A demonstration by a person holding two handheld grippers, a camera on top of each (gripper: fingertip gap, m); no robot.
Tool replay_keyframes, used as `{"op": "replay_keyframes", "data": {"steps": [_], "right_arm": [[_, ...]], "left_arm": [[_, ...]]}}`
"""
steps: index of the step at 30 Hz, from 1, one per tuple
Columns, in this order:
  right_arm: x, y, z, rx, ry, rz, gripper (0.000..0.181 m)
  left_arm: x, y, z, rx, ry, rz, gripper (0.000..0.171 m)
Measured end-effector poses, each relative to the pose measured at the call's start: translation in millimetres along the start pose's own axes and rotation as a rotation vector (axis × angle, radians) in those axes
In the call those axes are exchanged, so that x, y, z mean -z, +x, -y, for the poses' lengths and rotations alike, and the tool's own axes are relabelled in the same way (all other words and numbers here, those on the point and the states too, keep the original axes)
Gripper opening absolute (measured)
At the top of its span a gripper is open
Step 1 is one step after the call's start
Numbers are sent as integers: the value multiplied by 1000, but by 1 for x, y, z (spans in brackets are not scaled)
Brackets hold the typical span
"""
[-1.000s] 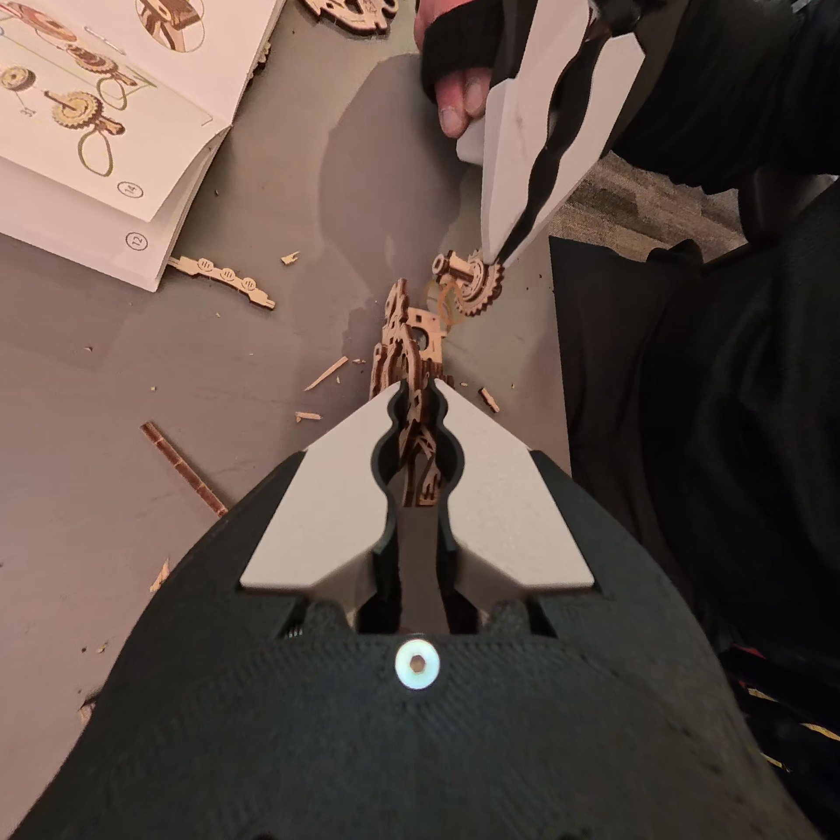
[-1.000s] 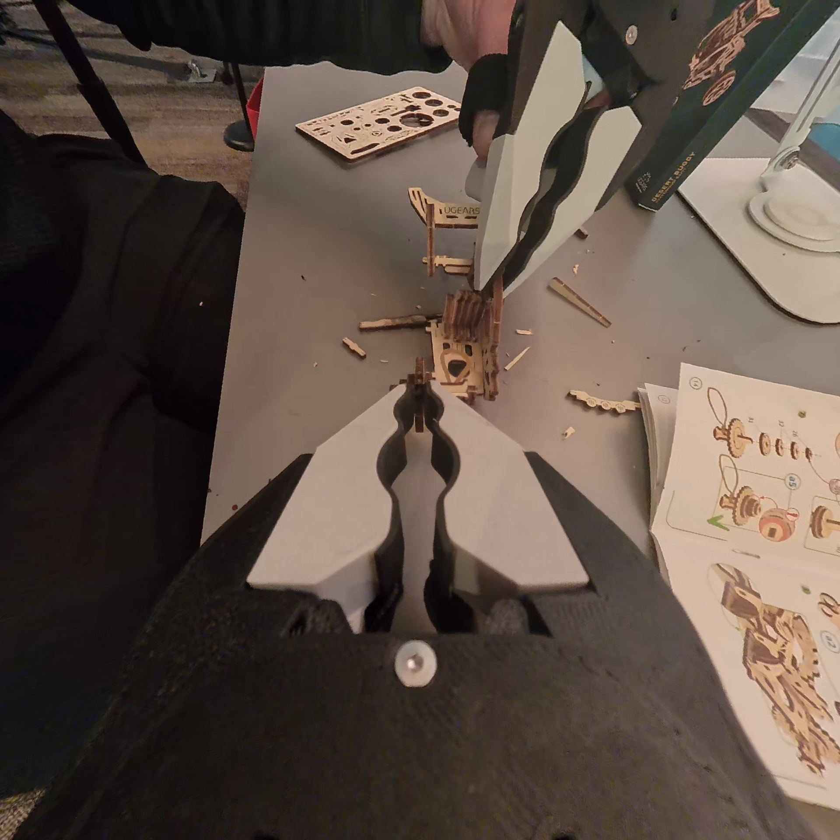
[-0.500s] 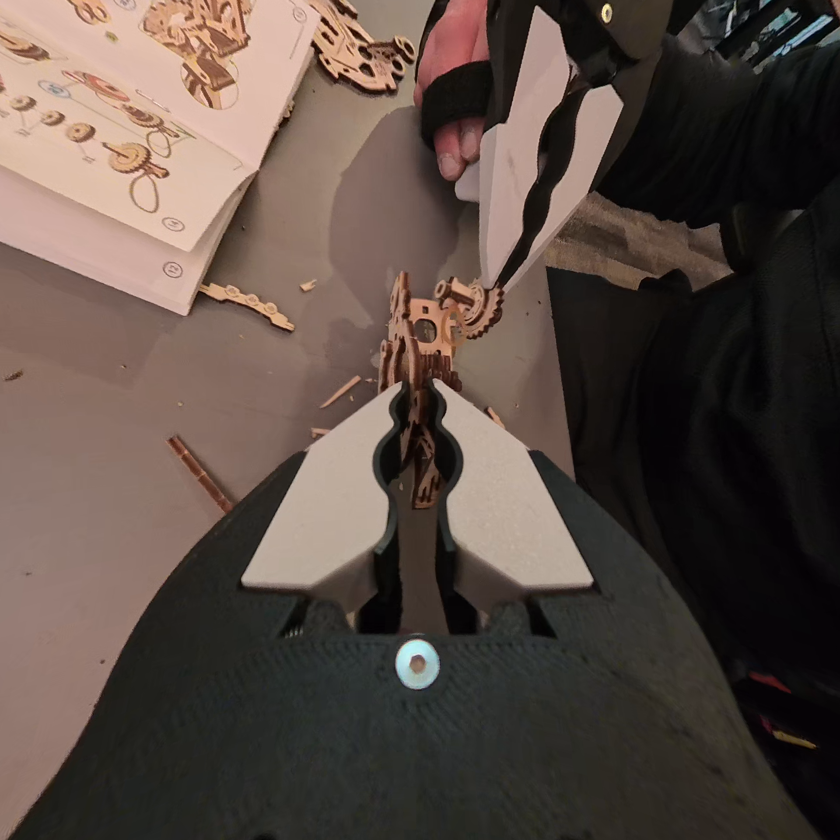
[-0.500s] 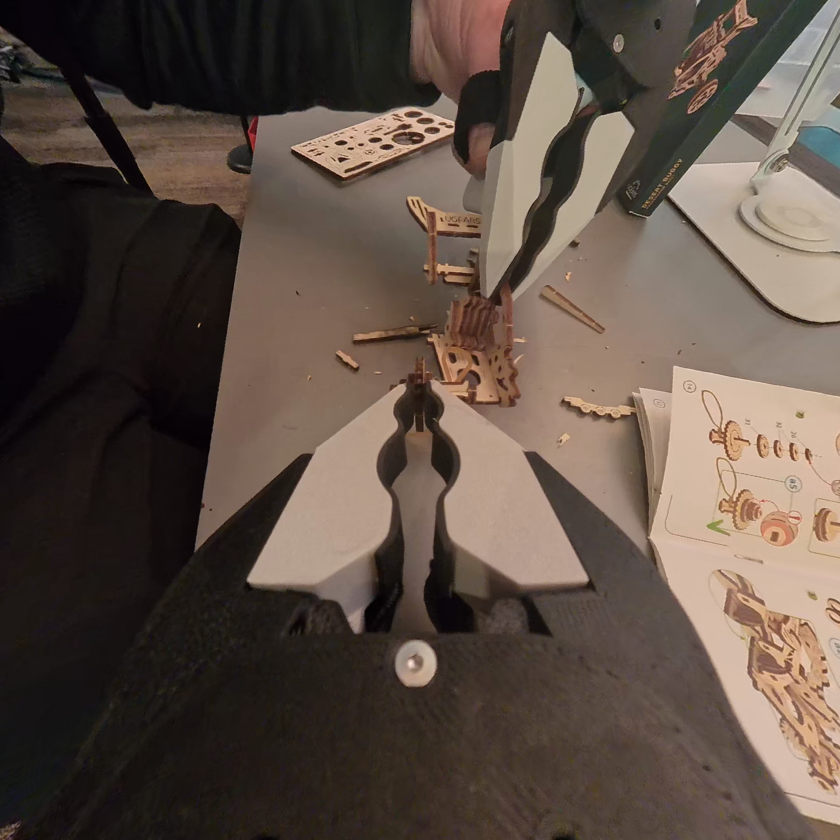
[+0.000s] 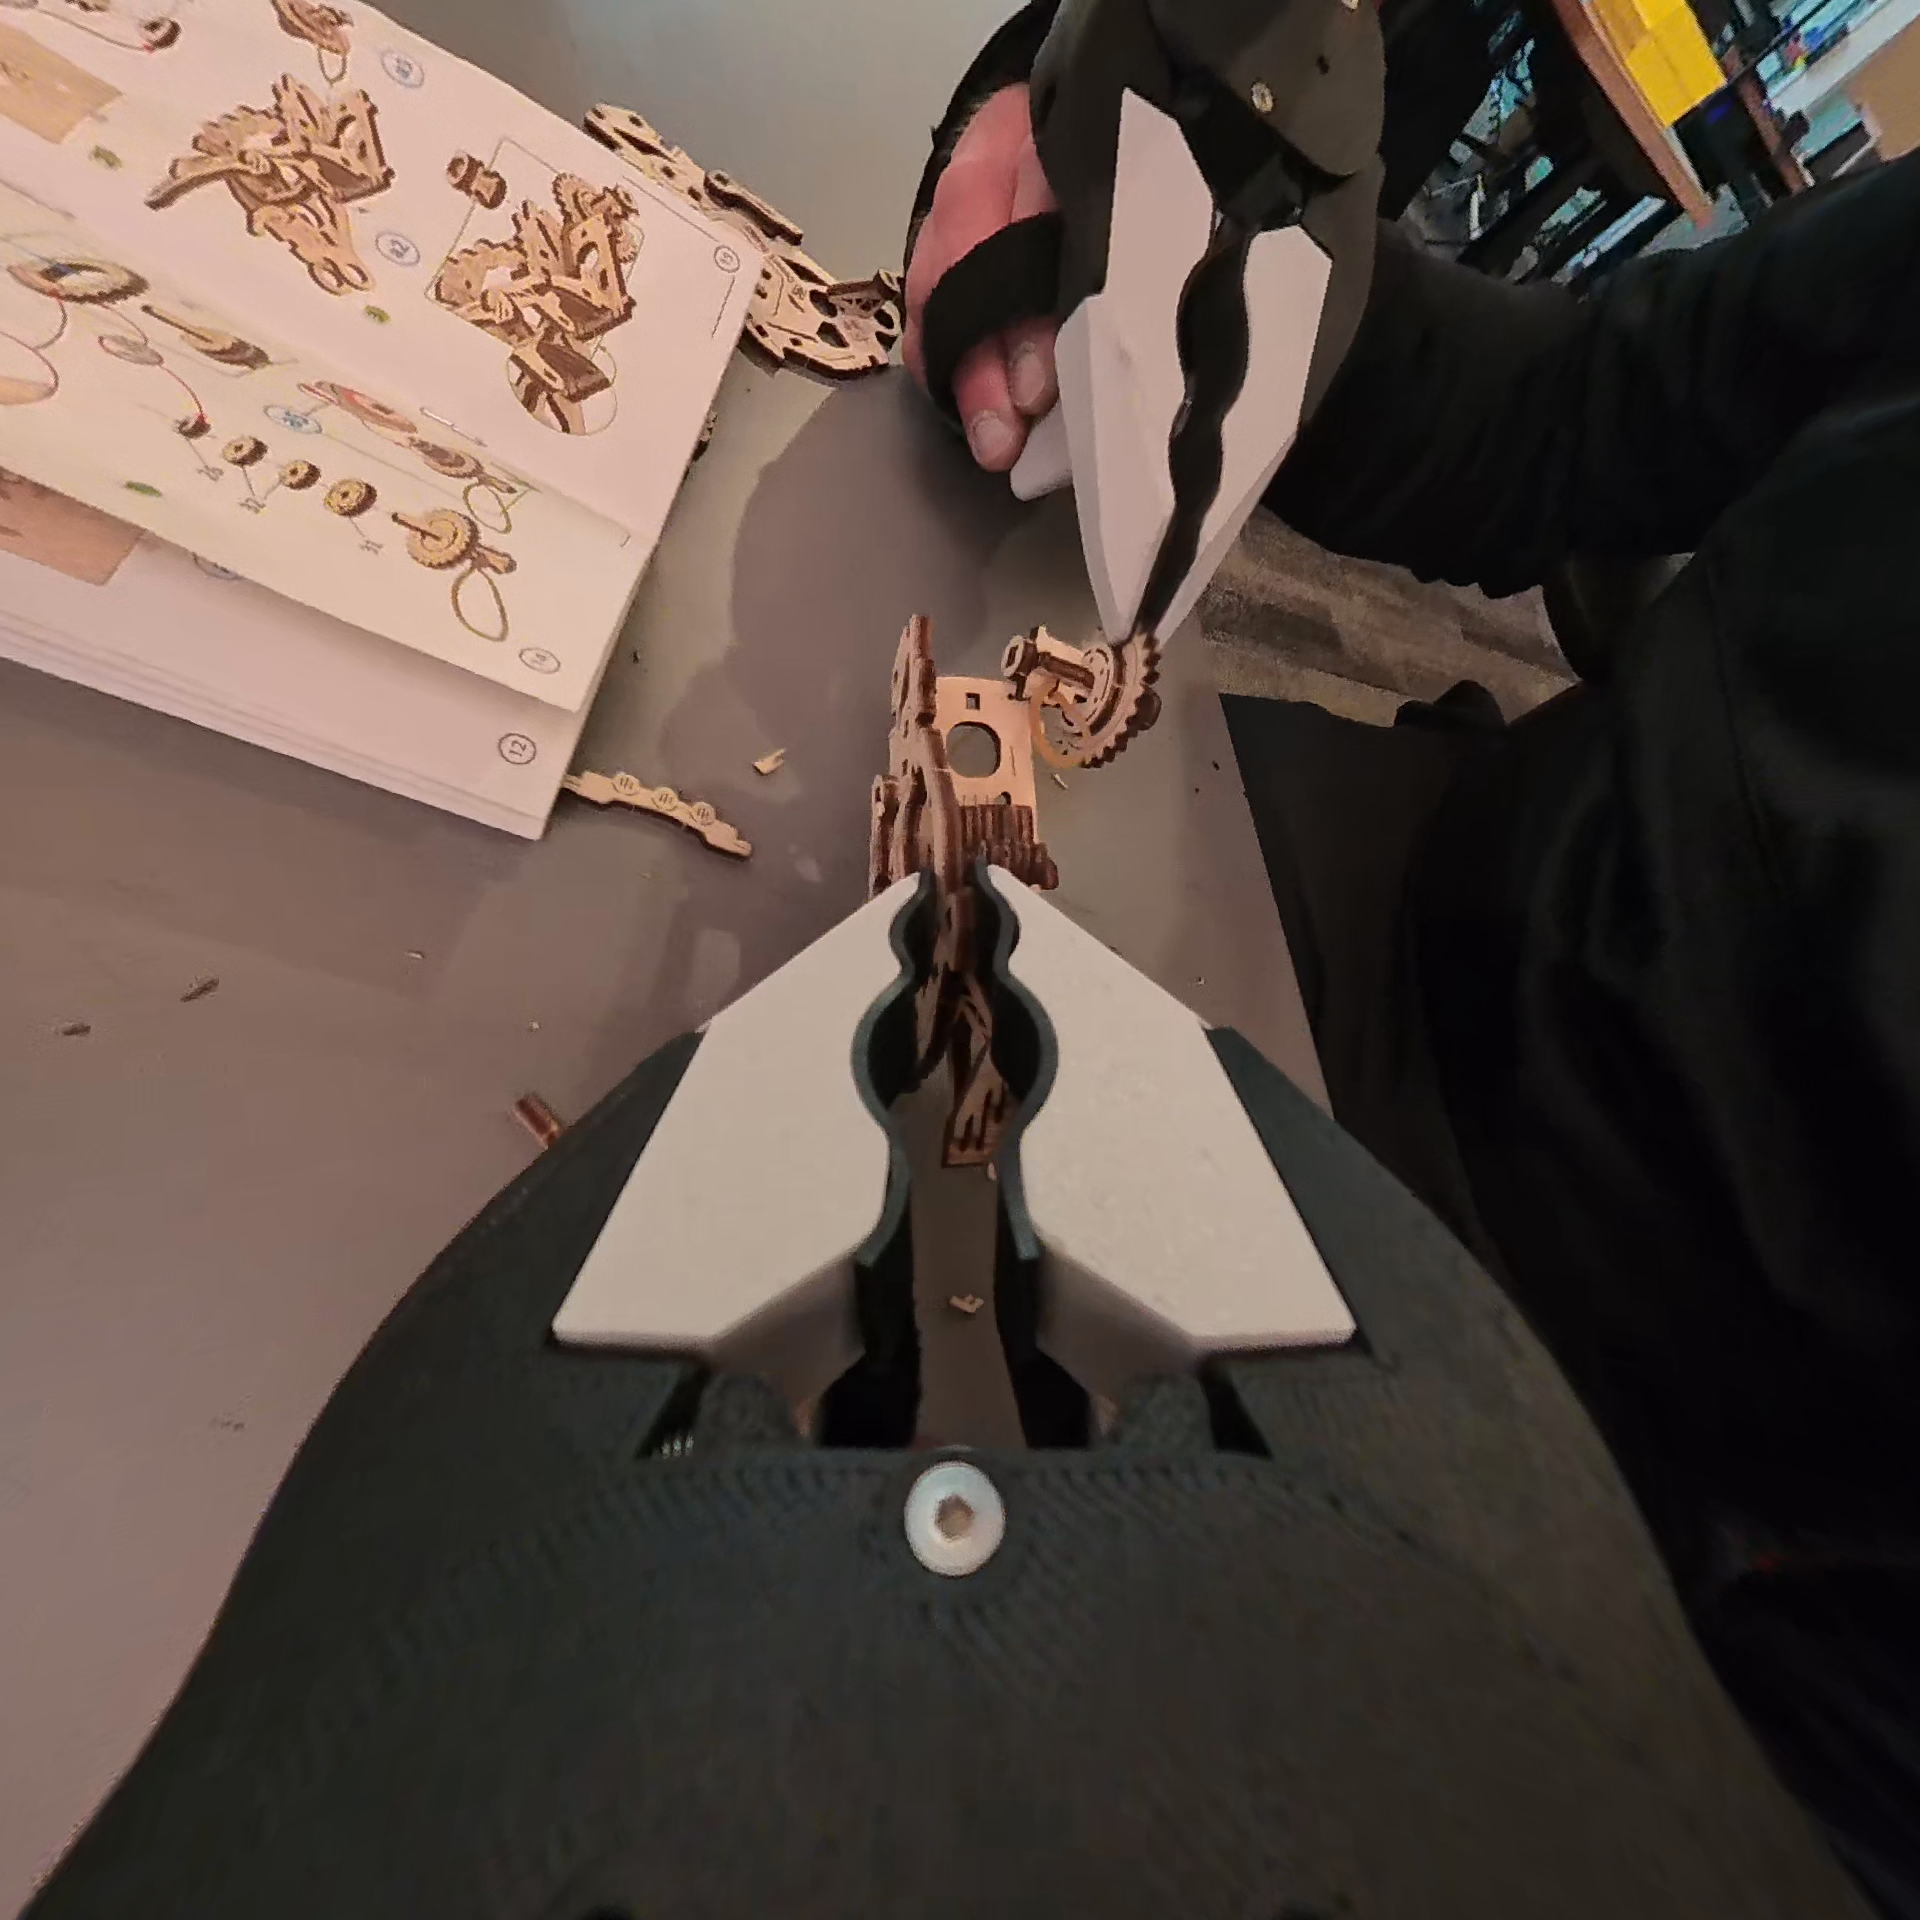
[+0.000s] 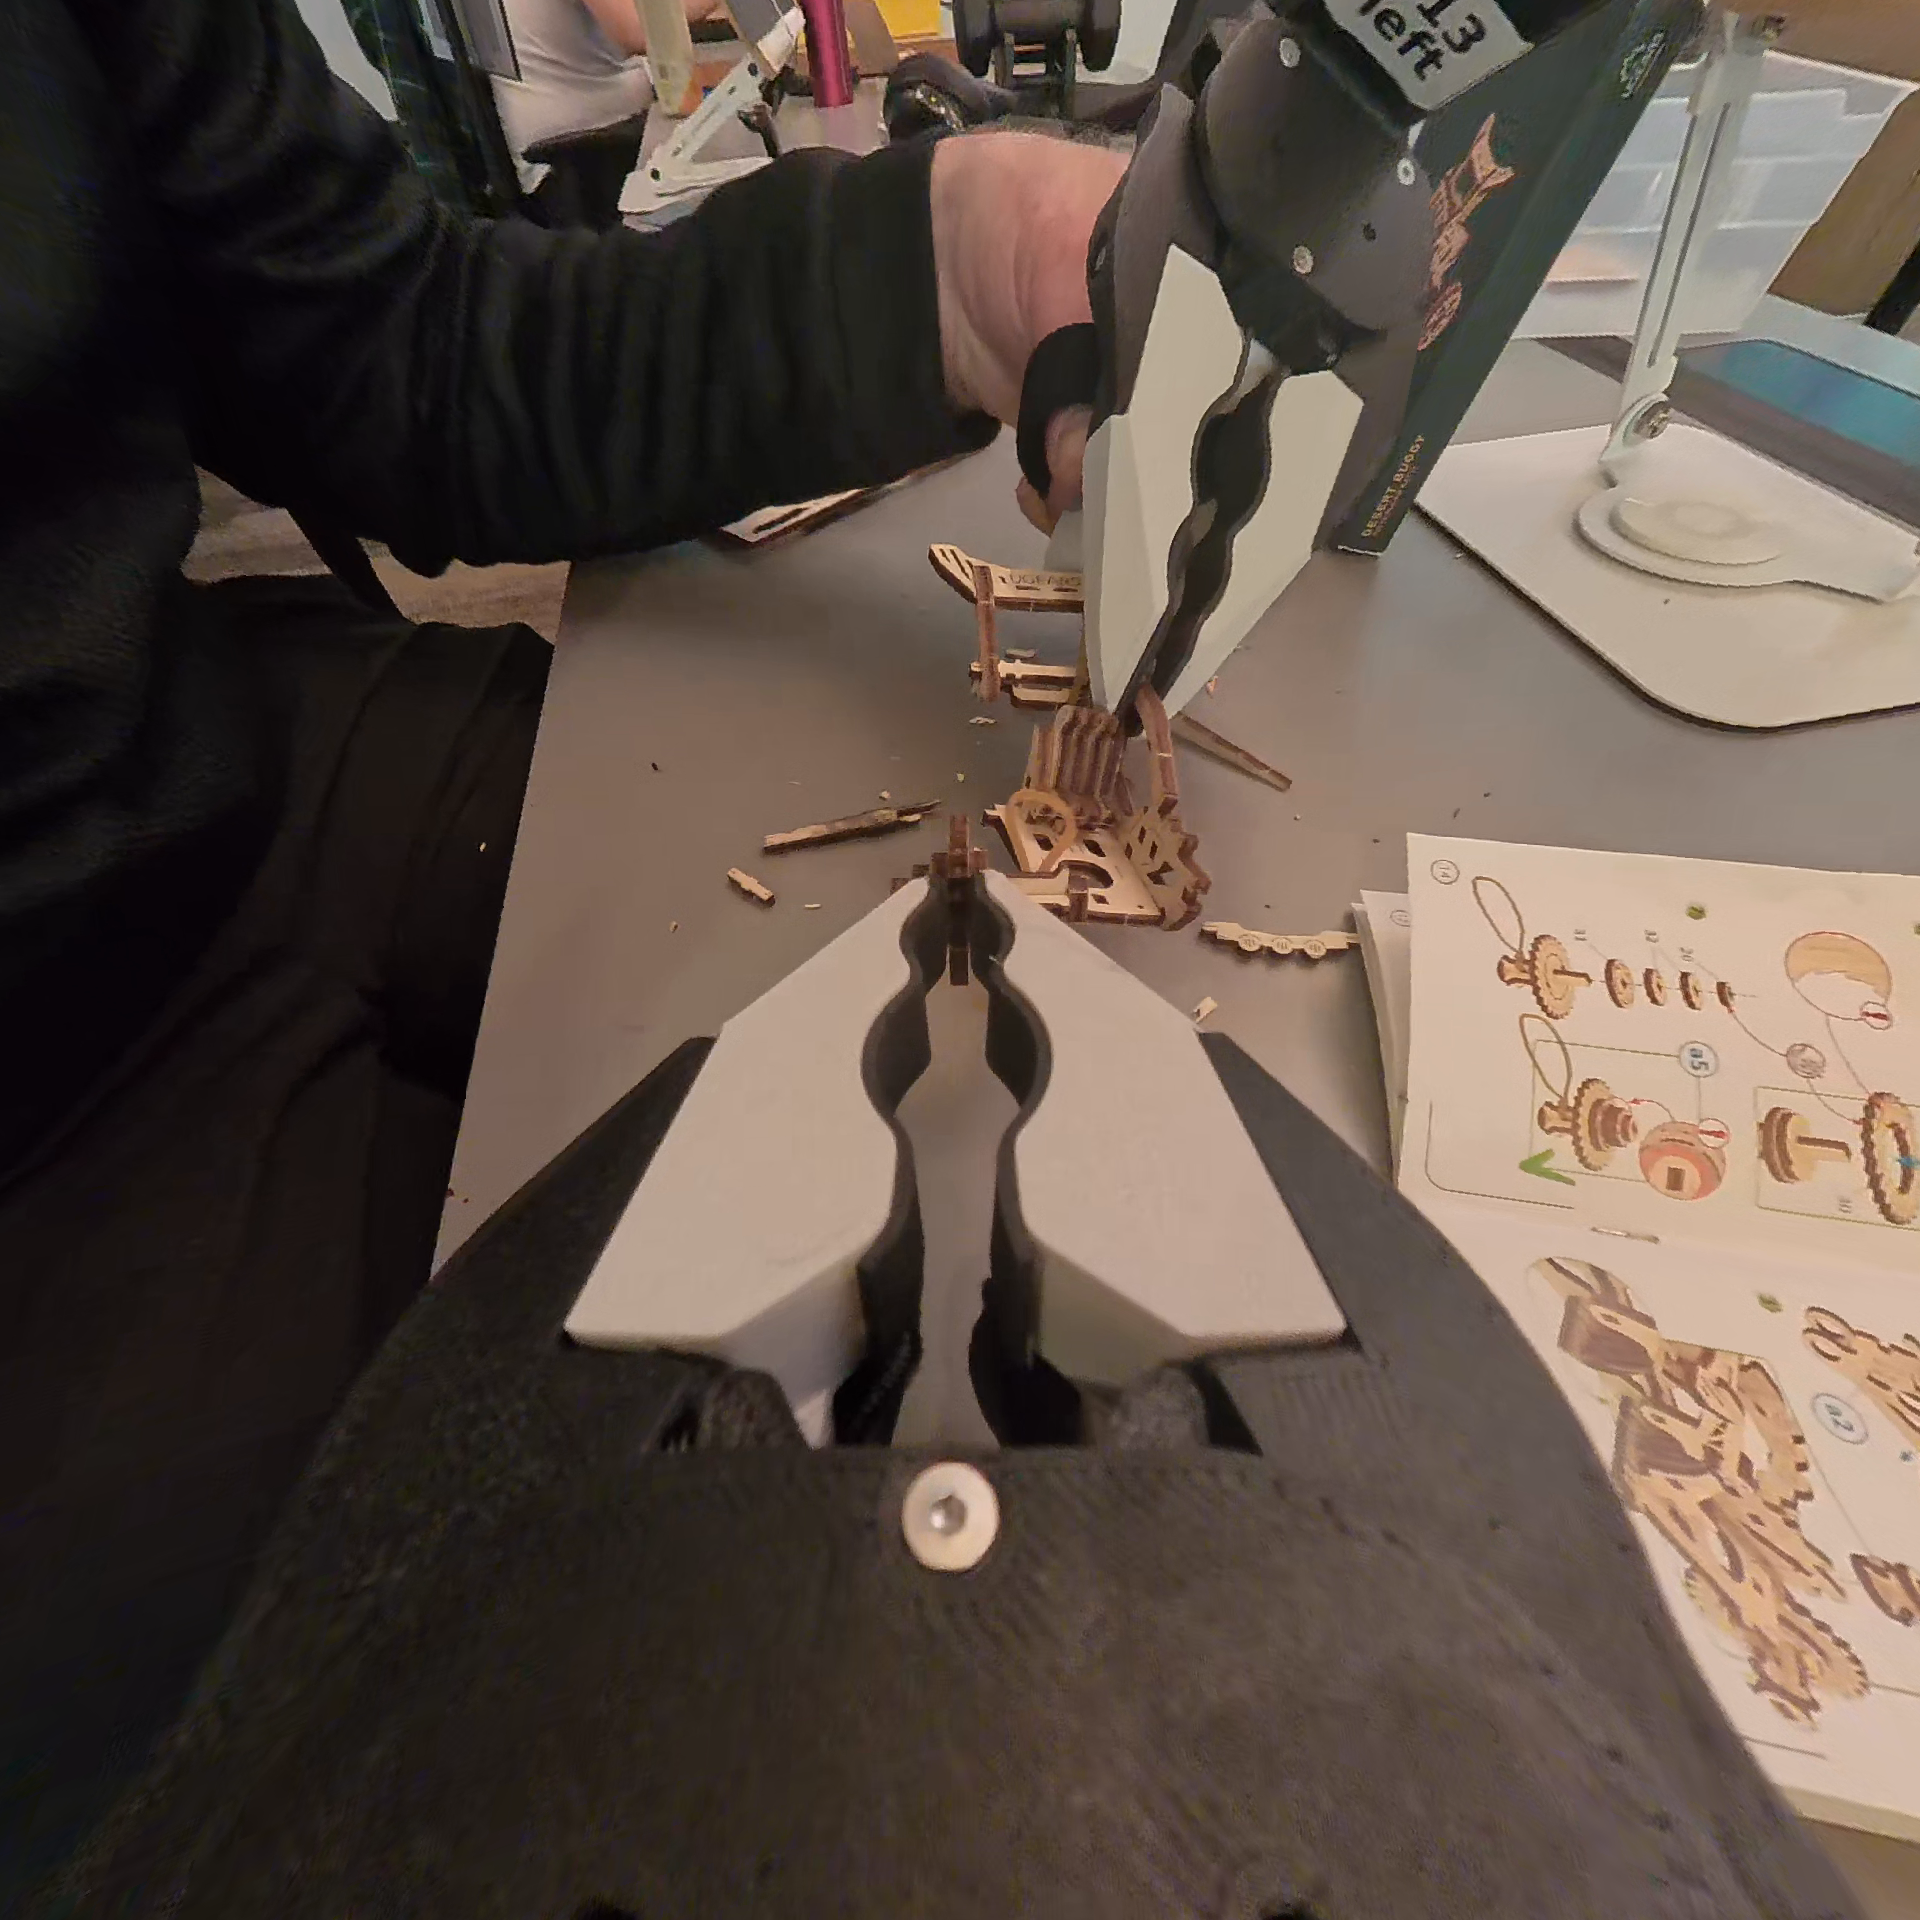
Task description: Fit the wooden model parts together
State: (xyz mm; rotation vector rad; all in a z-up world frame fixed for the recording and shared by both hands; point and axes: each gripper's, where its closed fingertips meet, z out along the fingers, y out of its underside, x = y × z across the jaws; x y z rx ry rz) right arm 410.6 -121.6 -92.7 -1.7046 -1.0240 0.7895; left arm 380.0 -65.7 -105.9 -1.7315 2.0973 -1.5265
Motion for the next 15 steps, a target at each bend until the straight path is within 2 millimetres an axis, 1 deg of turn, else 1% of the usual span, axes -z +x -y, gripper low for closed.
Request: {"op": "replay_keyframes", "data": {"steps": [4, 7, 10, 15], "right_arm": [[2, 4, 0, -10, -1, -4, 0], [5, 6, 5, -19, 12, -9, 0], [9, 6, 11, -25, 24, -11, 0], [13, 7, 17, -30, 26, -8, 0]], "left_arm": [[1, -4, 5, -16, -23, -11, 4], [1, -4, 8, -16, 1, -33, 4], [2, -3, 7, -11, 22, -56, 4], [6, 3, 12, -19, 78, -98, 4]]}}
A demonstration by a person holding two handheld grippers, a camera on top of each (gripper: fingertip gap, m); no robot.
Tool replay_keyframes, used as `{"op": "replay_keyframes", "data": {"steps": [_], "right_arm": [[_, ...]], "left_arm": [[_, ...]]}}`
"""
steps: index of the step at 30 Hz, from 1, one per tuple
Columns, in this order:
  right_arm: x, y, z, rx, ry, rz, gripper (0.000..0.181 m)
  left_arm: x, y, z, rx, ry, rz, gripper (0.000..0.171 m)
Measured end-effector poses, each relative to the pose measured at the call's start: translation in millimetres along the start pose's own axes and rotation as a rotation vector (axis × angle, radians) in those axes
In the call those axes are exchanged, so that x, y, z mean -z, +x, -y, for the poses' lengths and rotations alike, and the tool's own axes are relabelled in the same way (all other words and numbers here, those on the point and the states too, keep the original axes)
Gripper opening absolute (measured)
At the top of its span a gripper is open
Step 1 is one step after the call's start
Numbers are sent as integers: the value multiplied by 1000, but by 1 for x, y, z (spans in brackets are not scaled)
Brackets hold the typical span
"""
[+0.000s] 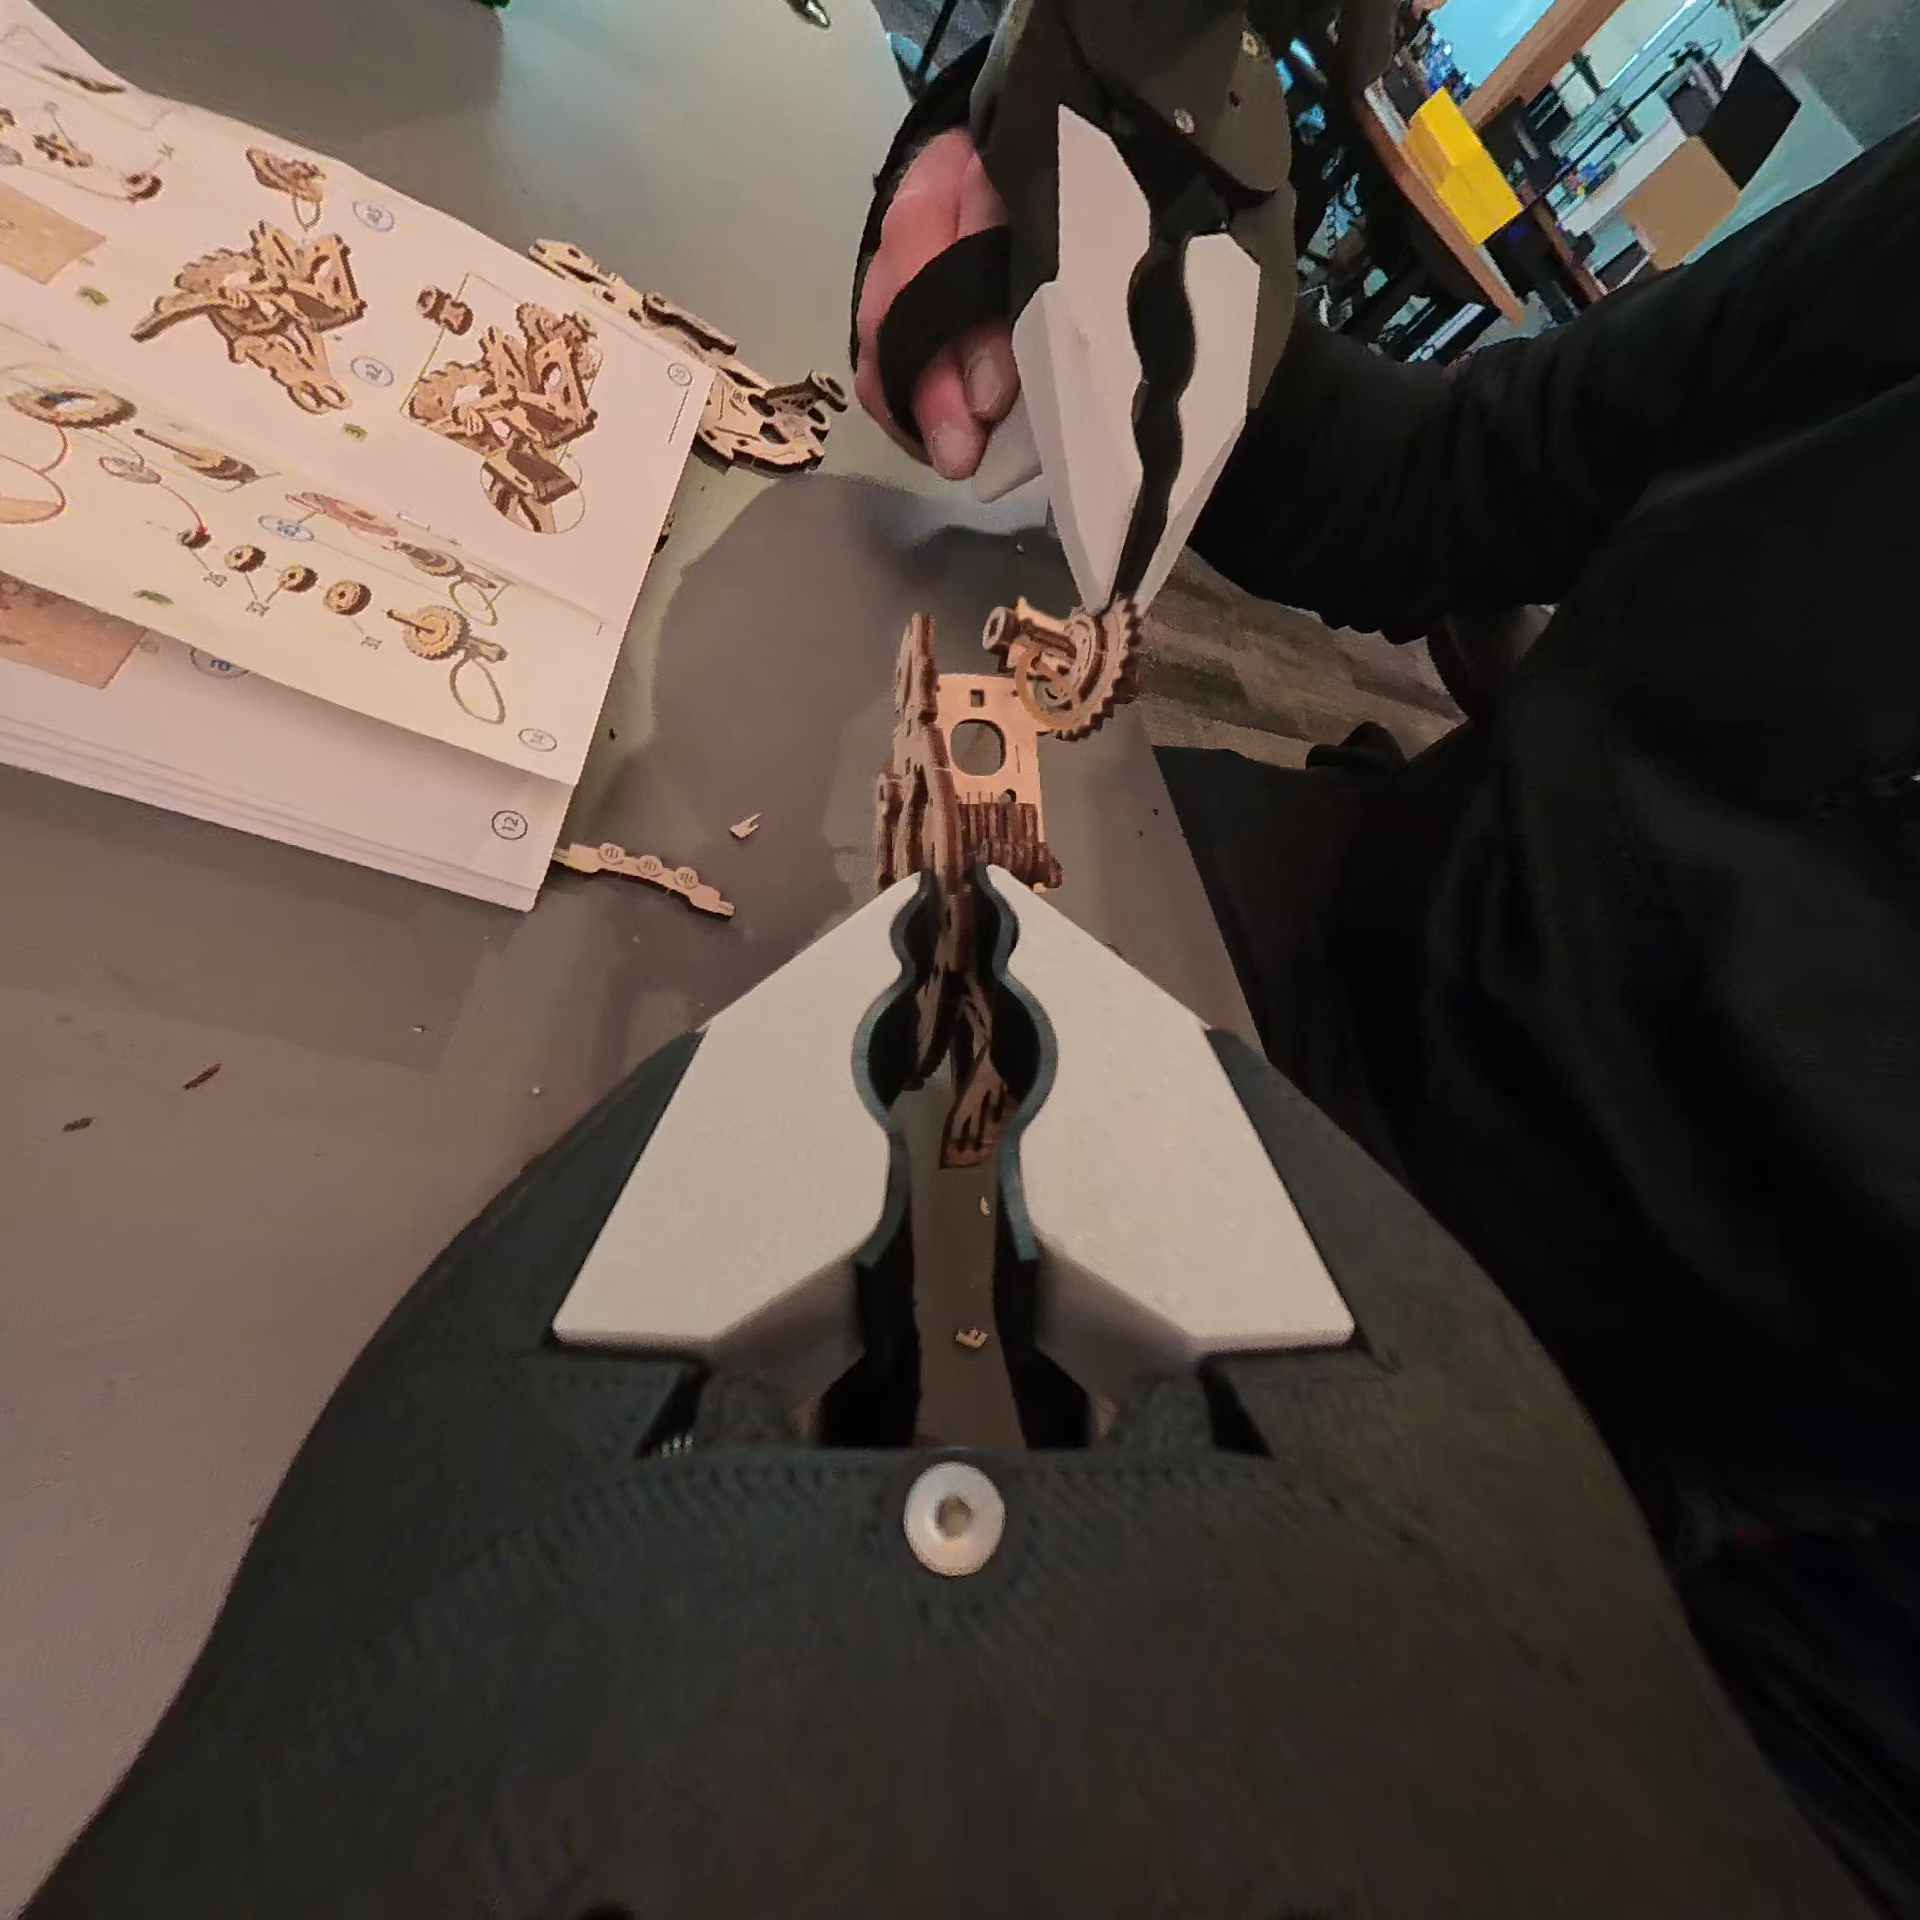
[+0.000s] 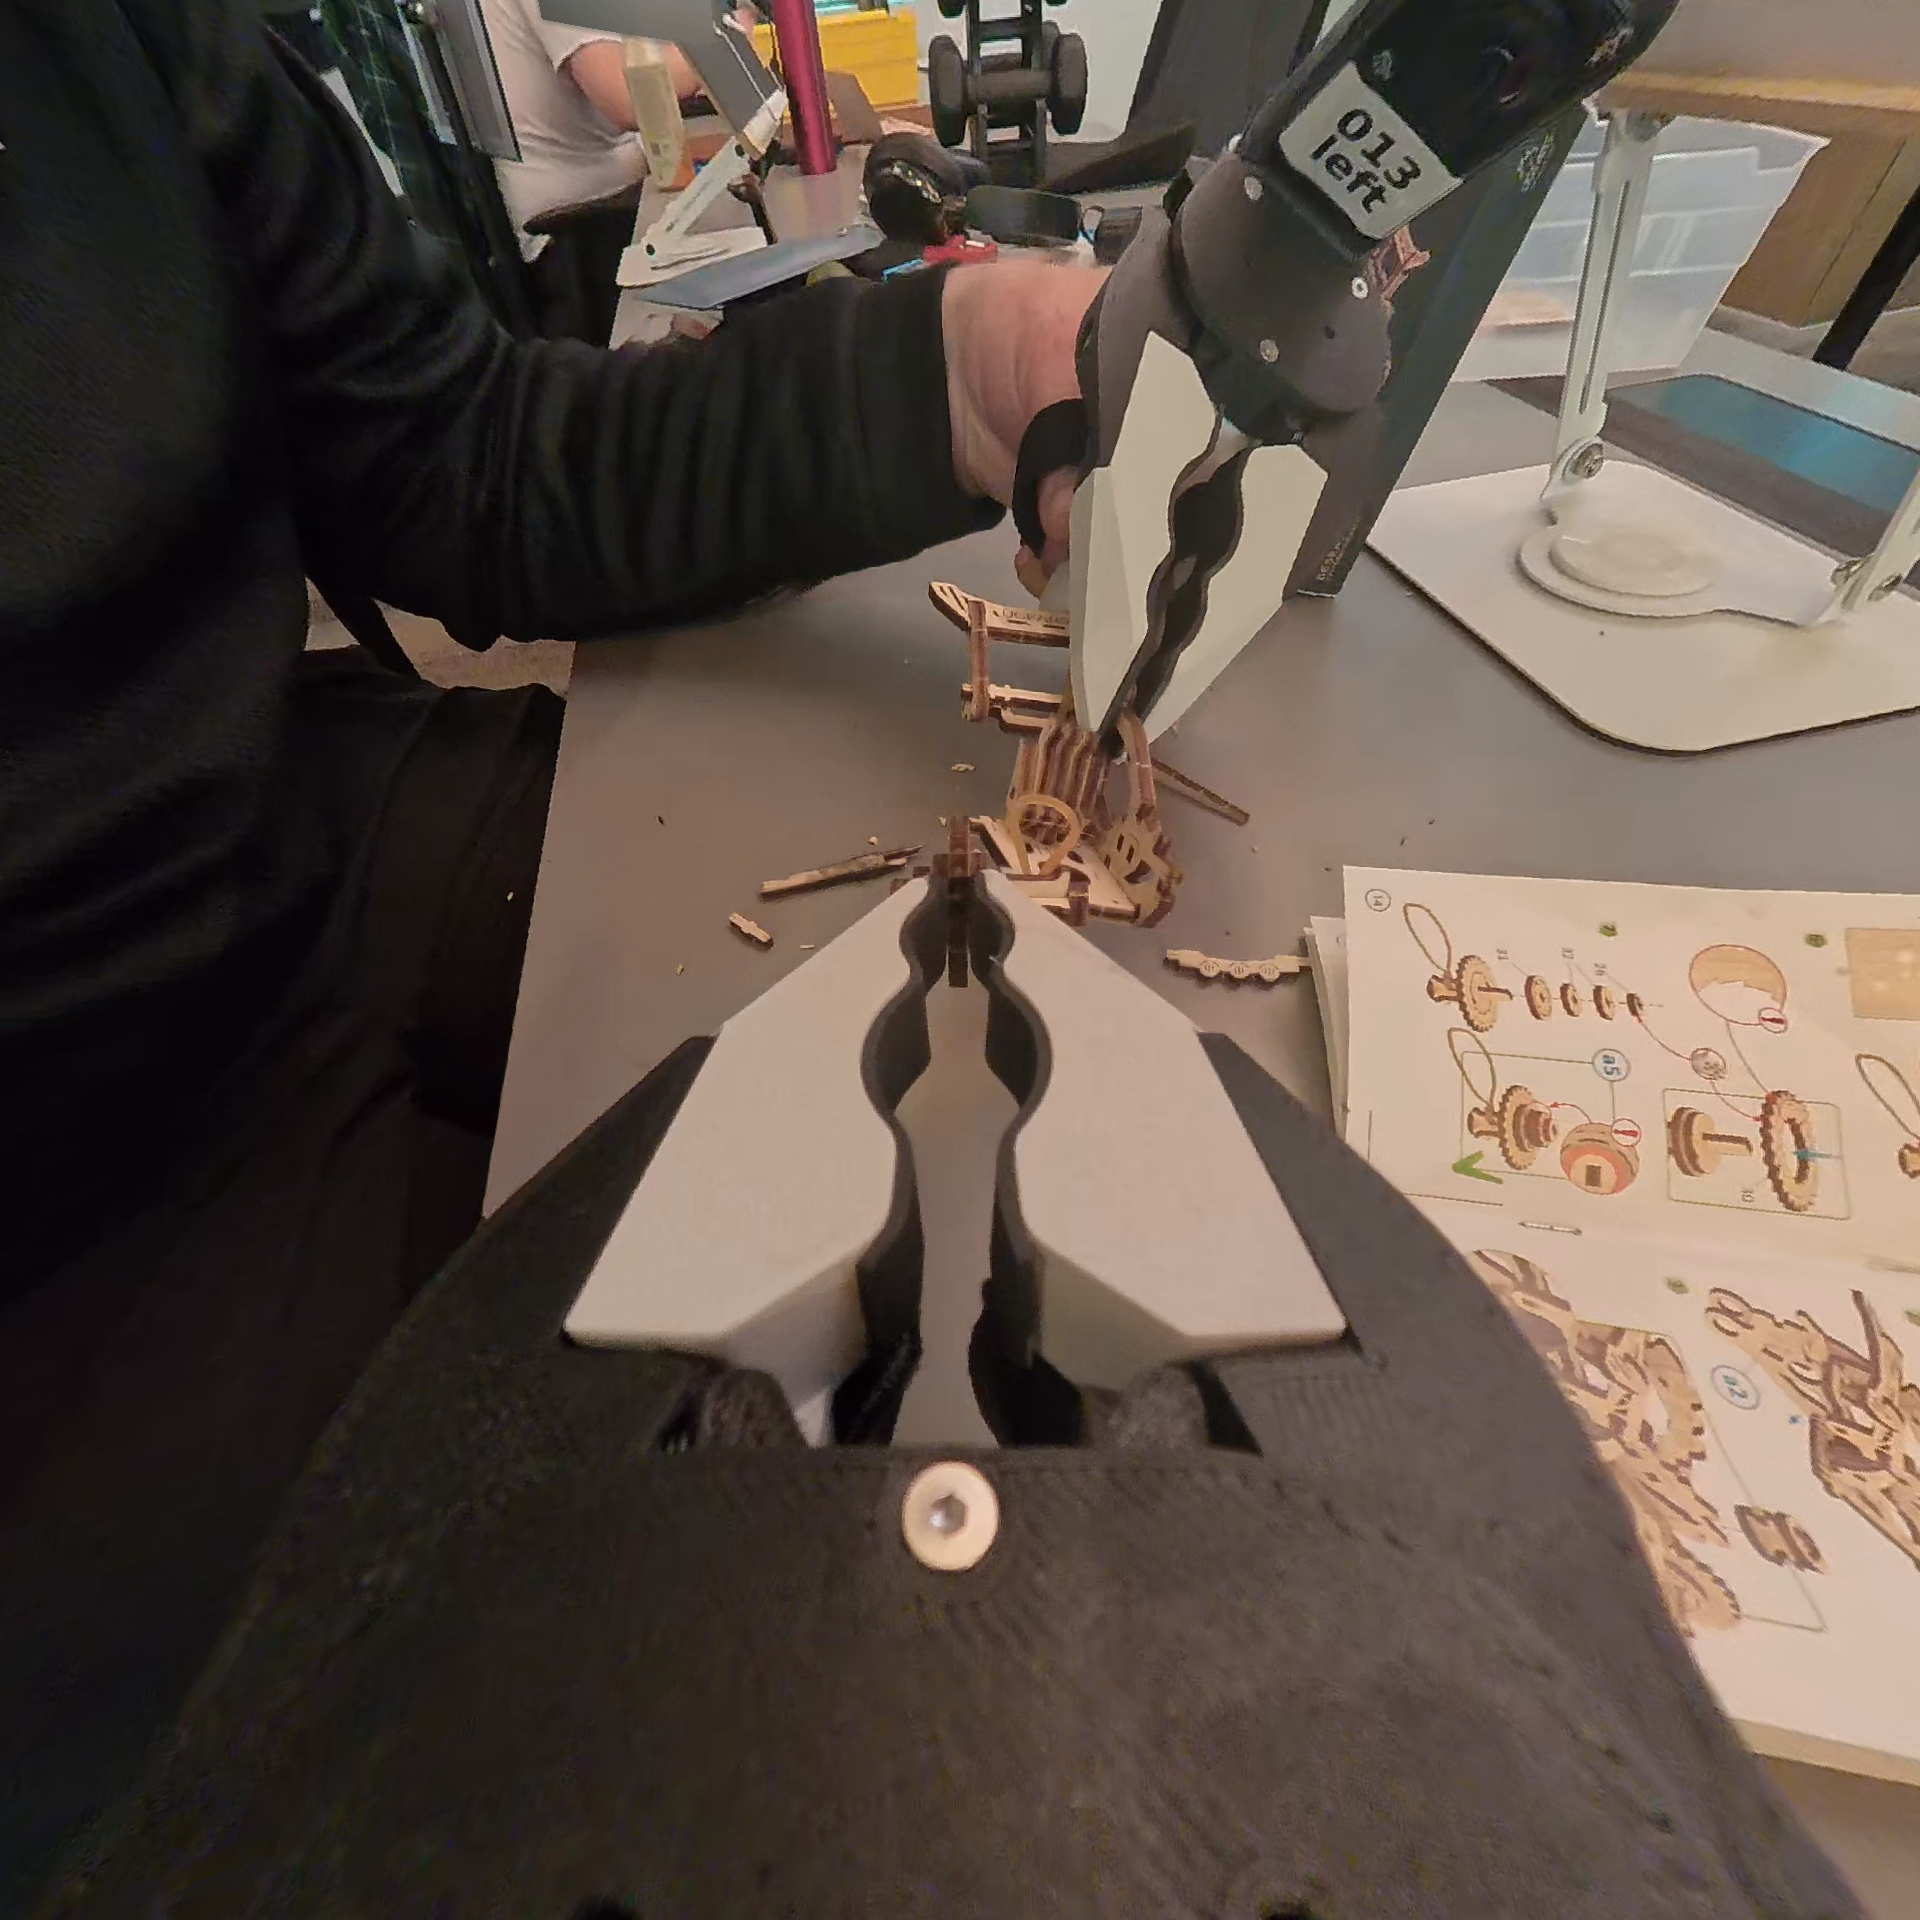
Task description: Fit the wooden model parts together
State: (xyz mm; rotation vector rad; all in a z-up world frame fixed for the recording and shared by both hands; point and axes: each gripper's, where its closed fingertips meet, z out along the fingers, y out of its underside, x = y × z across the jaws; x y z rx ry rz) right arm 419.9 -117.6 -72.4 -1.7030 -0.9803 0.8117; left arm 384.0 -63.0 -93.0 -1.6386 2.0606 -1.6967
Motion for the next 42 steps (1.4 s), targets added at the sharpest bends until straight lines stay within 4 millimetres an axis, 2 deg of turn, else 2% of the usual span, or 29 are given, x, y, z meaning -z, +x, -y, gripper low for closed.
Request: {"op": "replay_keyframes", "data": {"steps": [10, 16, 22, 31, 37, 42], "right_arm": [[8, -2, 15, -79, 39, 65, 0], [6, -1, 26, -74, 40, 48, 0], [10, 2, 44, -91, 94, 31, 0], [16, 5, 52, -130, 104, 14, 0], [22, 9, 72, -137, 191, -1, 0], [25, 12, 77, -131, 197, -18, 0]], "left_arm": [[8, 15, 16, -24, 134, -123, 3], [18, 25, 28, -45, 243, -214, 3], [22, 26, 37, -25, 321, -275, 3], [36, 24, 56, 29, 497, -381, 3], [38, 24, 58, 41, 526, -411, 3], [38, 24, 58, 46, 532, -419, 3]]}}
